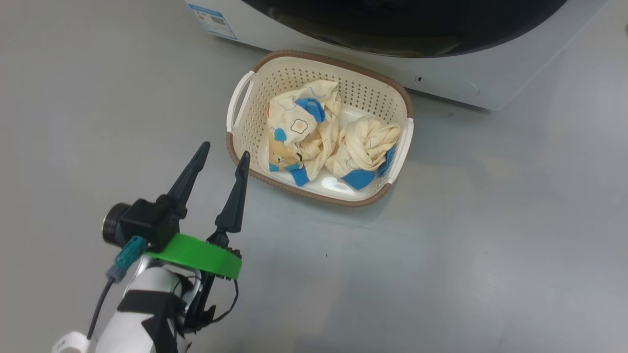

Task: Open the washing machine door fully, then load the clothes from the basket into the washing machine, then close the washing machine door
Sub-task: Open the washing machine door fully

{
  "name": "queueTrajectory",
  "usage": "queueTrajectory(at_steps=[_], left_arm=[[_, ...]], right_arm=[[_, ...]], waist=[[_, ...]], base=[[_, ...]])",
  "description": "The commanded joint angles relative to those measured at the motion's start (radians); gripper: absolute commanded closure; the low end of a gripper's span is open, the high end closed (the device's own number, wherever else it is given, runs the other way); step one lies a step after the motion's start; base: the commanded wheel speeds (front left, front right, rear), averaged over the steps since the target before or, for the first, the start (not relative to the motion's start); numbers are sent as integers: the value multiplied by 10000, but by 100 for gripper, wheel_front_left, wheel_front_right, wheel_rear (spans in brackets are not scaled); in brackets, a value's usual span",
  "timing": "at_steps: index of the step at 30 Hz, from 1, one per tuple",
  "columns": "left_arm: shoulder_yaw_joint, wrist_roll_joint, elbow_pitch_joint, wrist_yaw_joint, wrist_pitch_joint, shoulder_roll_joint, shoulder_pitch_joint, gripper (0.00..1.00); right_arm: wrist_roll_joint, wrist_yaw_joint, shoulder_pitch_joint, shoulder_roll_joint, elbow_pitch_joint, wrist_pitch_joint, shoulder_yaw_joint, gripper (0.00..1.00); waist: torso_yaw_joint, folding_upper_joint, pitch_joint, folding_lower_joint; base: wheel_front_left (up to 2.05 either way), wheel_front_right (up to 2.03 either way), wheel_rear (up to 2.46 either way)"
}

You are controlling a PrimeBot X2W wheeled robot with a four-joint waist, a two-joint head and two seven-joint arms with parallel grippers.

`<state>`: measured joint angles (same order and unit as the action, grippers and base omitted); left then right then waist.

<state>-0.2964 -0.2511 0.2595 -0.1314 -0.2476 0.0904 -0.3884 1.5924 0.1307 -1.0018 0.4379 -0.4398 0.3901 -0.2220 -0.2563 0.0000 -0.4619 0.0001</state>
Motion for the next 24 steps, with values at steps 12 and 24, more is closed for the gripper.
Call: queueTrajectory(at_steps=[12, 24], left_arm=[[283, -121, -323, 7, -141, 20, -359, 0], [330, -75, -290, 7, -141, -43, -249, 0]], right_arm=[[-380, 0, -736, 201, 156, 289, -237, 100], [-465, 0, -444, 38, 186, 595, -865, 100]], waist=[[-288, 0, -310, -1], [-214, 0, -15, -1]], base=[[0, 0, 0], [0, 0, 0]])
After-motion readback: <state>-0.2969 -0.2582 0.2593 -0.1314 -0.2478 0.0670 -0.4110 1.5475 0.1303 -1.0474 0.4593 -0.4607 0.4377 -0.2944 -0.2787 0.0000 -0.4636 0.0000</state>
